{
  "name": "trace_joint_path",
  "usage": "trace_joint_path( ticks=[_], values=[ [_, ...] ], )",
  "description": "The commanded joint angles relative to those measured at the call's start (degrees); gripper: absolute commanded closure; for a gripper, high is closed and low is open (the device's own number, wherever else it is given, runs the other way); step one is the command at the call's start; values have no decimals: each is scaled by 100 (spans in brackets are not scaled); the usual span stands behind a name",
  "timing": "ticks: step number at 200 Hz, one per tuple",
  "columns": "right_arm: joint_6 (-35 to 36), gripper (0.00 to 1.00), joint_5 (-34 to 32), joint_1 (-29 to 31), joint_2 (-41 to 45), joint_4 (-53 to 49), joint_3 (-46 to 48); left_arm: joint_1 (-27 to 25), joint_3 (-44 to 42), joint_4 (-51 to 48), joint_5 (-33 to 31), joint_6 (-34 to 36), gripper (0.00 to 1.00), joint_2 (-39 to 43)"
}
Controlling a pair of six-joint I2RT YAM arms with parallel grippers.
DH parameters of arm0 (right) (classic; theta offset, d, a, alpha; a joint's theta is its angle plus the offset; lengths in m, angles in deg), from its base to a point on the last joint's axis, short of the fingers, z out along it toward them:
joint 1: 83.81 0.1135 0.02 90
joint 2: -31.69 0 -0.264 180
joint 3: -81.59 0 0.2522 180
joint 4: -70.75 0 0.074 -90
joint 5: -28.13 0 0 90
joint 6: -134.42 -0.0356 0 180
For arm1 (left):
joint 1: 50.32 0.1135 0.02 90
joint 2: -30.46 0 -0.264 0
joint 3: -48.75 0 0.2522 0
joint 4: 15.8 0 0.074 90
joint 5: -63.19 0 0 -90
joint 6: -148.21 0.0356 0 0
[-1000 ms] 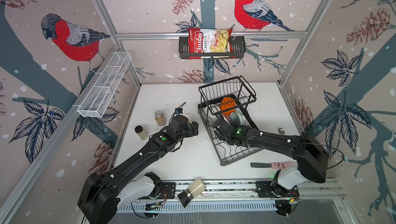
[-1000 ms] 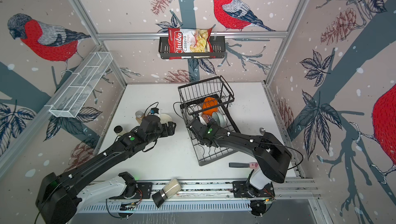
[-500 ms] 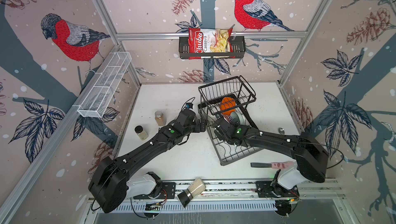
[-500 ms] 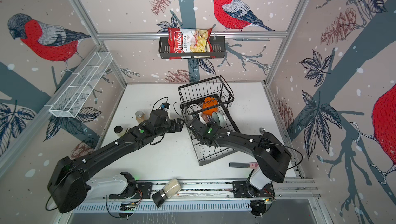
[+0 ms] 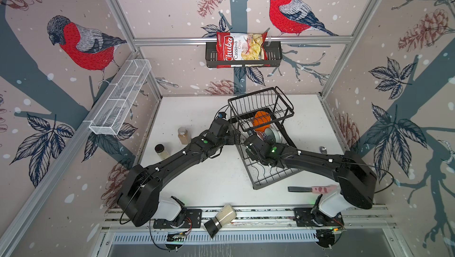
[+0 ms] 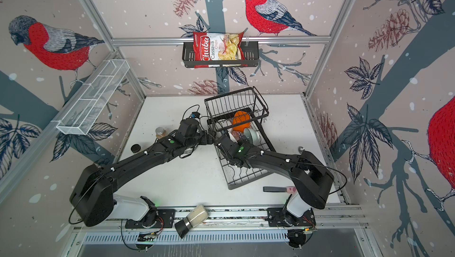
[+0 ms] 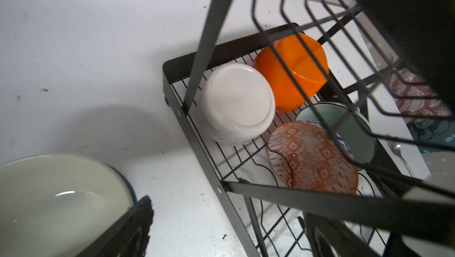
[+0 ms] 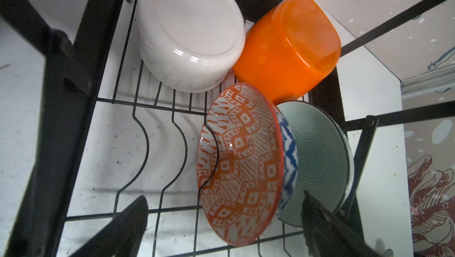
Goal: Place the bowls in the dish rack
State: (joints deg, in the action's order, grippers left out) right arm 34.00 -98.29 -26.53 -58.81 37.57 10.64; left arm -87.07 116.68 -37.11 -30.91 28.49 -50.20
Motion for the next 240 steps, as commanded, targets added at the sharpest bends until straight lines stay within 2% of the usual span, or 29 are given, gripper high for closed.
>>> trace_joint_path(
  ticks=[1, 103, 165, 240],
  values=[
    [-171, 3, -479, -19, -91, 565, -20, 88, 122, 248, -65, 68, 5, -106],
    [-193, 2, -1032, -25, -759, 359, -137, 333, 733, 65, -74, 312, 6, -597],
    [73, 2, -702, 107, -382, 586, -51, 592, 971, 37, -16, 428, 5, -817],
    [-57, 2, -307, 41, 268, 590, -91, 755, 1229, -33, 62, 521, 6, -940]
  ],
)
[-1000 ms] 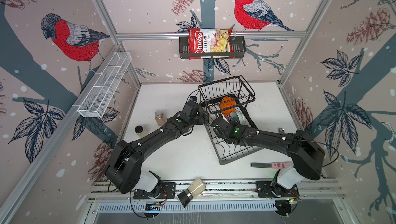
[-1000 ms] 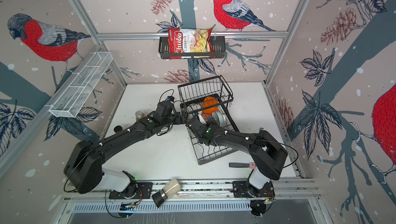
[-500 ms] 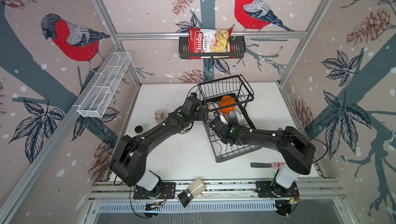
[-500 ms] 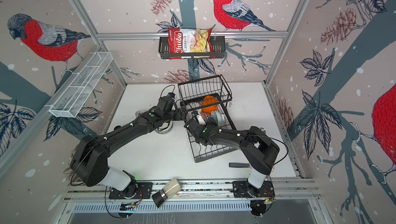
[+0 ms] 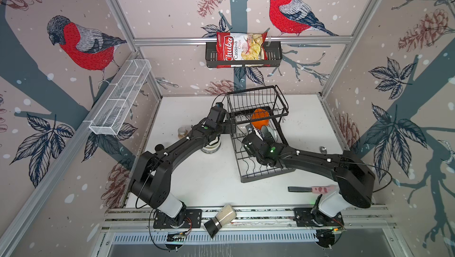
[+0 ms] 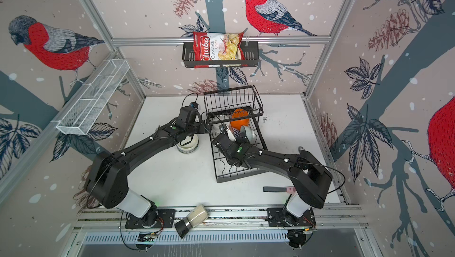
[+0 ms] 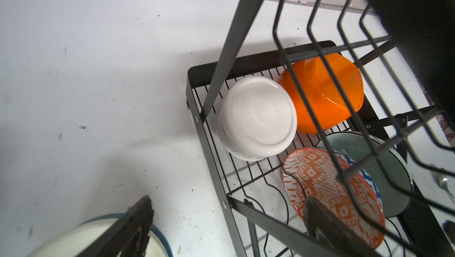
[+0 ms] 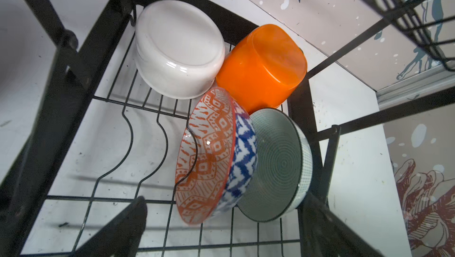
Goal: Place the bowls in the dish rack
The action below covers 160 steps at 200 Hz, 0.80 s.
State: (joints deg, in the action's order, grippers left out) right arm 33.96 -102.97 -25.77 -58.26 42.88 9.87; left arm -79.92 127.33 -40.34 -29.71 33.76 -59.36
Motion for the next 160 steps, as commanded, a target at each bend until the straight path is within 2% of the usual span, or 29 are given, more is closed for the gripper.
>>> trace_joint_path(
  ticks=[1, 96, 160],
  values=[
    [-57, 2, 167, -33, 227, 54, -10, 42, 168, 289, -56, -2, 6, -25],
    [-392, 1, 1156, -561, 1601, 9, 470, 34, 83, 10, 281, -20, 4, 395],
    [-501, 1, 1152, -720, 1789, -13, 626, 34, -460, -94, 236, -127, 4, 1257]
  ],
)
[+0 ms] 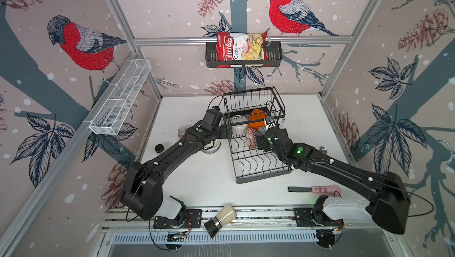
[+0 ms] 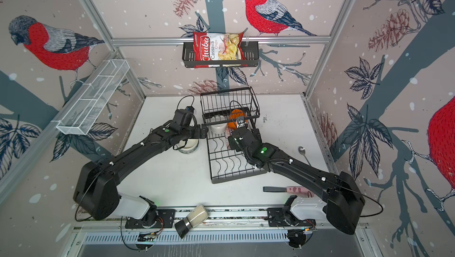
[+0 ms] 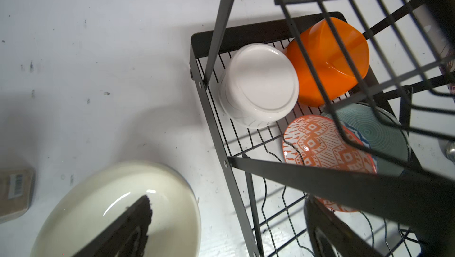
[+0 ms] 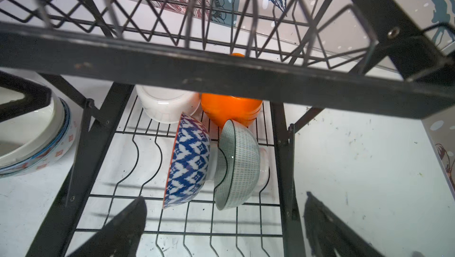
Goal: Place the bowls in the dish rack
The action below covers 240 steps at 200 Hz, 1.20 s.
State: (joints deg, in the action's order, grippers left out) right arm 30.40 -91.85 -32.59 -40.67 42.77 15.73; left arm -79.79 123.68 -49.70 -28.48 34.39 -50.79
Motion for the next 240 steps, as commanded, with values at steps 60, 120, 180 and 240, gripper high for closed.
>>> trace_joint_path(
  ticks=[60, 120, 180, 240],
  values=[
    [-242, 1, 207, -157, 29, 156, 165, 24, -254, 801, 176, -106, 4, 638],
    [-239, 1, 153, -179, 181, 129, 186, 23, -174, 940, 389, -124, 4, 345],
    [-235, 1, 168, -205, 204, 133, 207, 4, 33, 1066, 680, -180, 4, 28],
    [-323, 1, 272, -247, 211, 209, 288, -55, 103, 768, 569, -75, 4, -52]
  ],
)
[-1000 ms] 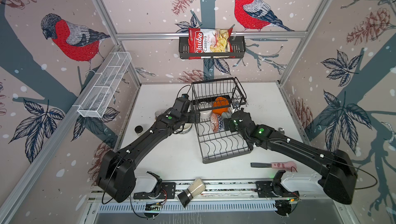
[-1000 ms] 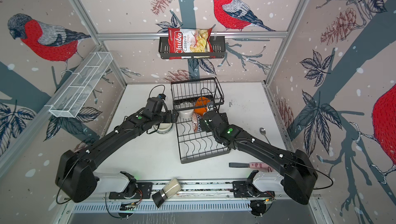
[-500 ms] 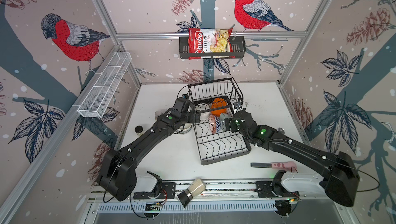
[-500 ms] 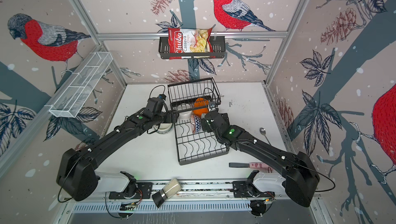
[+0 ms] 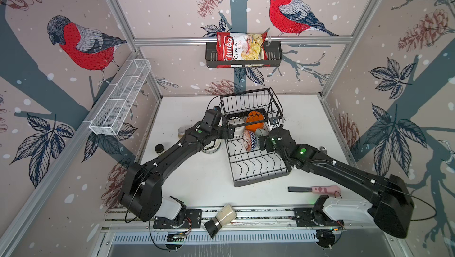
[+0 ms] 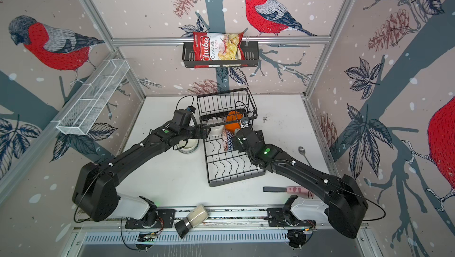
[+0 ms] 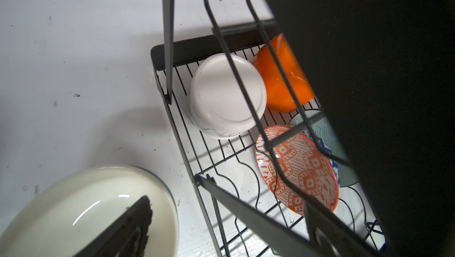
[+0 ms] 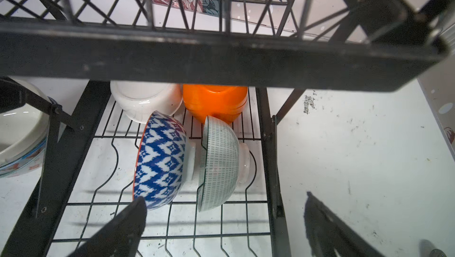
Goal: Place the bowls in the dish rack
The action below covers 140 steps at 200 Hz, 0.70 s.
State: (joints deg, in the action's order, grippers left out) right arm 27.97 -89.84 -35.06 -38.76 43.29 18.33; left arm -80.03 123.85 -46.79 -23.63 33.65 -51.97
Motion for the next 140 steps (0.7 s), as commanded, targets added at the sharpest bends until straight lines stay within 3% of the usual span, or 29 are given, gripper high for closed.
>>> trace_joint_path(
  ticks=[1, 47, 140],
  values=[
    [-83, 1, 67, 1, 22, 152, 28, -28, 78, 467, 76, 2, 4, 77],
    [-34, 1, 28, -6, 23, 191, 66, -29, -178, 319, 319, 397, 4, 356],
    [-44, 1, 38, -16, -80, 269, -50, -26, -524, 173, 22, 363, 4, 368]
  ],
)
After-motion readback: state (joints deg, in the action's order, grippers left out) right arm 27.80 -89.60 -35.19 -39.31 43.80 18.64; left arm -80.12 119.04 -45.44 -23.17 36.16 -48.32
